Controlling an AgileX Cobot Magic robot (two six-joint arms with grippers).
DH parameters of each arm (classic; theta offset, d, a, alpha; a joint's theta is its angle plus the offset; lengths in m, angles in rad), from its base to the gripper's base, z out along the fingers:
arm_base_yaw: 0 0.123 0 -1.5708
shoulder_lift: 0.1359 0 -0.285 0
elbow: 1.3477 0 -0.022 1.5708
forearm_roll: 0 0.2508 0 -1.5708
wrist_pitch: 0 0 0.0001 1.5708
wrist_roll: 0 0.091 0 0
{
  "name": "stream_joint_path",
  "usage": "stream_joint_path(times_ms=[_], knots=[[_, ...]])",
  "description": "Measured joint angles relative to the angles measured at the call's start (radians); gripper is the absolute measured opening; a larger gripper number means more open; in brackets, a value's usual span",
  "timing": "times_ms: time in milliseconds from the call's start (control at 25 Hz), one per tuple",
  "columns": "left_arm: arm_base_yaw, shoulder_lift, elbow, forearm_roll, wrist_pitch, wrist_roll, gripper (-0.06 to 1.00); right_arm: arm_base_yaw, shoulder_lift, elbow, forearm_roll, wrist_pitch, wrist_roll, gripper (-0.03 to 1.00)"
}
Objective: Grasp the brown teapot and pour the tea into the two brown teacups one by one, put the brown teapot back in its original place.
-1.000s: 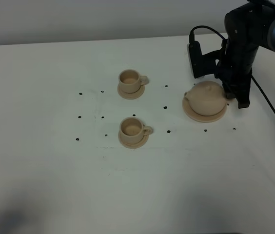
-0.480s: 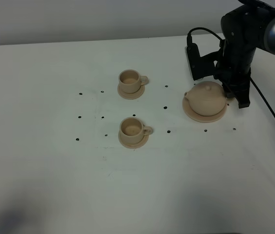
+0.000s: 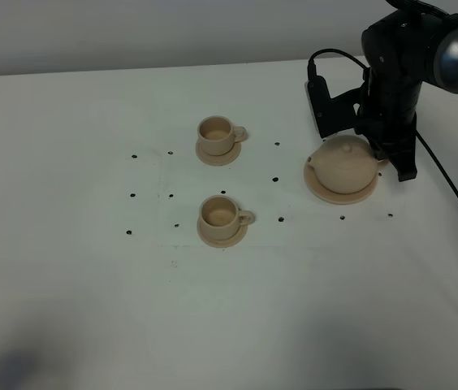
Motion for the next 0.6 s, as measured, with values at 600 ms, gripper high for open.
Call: stream_joint_path(times_ms=[600], knots=[[0.0,0.0,0.0,0.0,0.0,0.001,0.43,0.0,0.0,-0.046,0.044,0.091,0.048,0.1]])
